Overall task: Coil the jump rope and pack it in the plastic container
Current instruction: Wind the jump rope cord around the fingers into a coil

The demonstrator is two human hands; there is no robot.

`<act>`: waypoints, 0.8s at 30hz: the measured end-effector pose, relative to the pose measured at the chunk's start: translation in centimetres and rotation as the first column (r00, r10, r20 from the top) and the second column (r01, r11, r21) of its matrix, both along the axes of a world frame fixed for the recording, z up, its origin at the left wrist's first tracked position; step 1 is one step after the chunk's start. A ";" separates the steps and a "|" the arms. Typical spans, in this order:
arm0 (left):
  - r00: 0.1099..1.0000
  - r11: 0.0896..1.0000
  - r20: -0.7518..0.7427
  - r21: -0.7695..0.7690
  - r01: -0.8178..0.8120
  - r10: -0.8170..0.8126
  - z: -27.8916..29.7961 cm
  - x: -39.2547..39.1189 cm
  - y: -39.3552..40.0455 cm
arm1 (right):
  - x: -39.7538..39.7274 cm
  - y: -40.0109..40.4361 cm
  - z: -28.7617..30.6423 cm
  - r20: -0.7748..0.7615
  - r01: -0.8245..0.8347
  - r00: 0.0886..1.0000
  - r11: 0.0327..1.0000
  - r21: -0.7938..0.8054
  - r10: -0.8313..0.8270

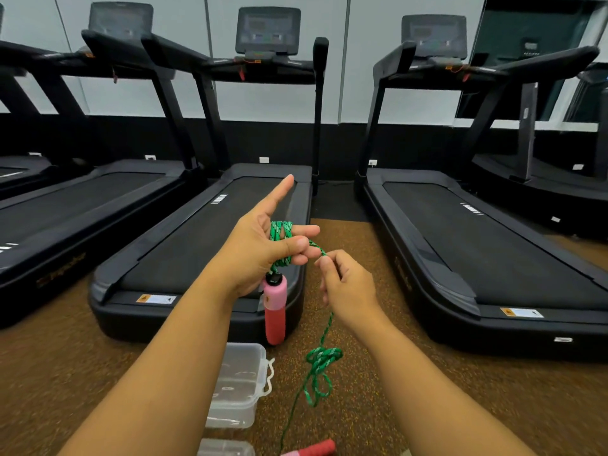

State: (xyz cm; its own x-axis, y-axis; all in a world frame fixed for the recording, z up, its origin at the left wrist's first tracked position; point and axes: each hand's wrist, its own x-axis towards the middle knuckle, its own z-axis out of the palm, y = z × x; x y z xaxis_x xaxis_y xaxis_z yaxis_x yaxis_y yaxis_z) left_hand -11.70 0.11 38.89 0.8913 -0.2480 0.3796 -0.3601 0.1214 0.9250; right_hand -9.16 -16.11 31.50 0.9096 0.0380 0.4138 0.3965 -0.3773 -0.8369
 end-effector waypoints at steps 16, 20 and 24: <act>0.973 0.970 -0.007 0.069 0.232 -0.232 0.0 -0.5 -0.4 | -1.5 1.2 -1.6 -0.051 -0.125 0.992 0.975 -0.182 0.118; 0.970 0.969 0.006 0.052 0.241 -0.241 0.3 -0.6 -0.4 | -1.0 0.8 -1.1 -0.002 -0.060 0.998 0.990 -0.128 0.060; 0.973 0.972 0.010 -0.054 0.231 -0.230 0.3 -0.2 -0.9 | -1.3 0.7 -1.2 -0.020 -0.066 0.998 0.976 -0.206 0.063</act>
State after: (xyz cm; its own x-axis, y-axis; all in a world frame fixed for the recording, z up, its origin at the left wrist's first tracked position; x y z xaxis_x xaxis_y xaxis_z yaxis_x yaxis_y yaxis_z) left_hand -11.91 -0.77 39.14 0.8110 -0.4255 0.4016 -0.3204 0.2515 0.9133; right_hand -10.41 -15.39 30.26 0.9080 0.1797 0.3786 0.4146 -0.5166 -0.7492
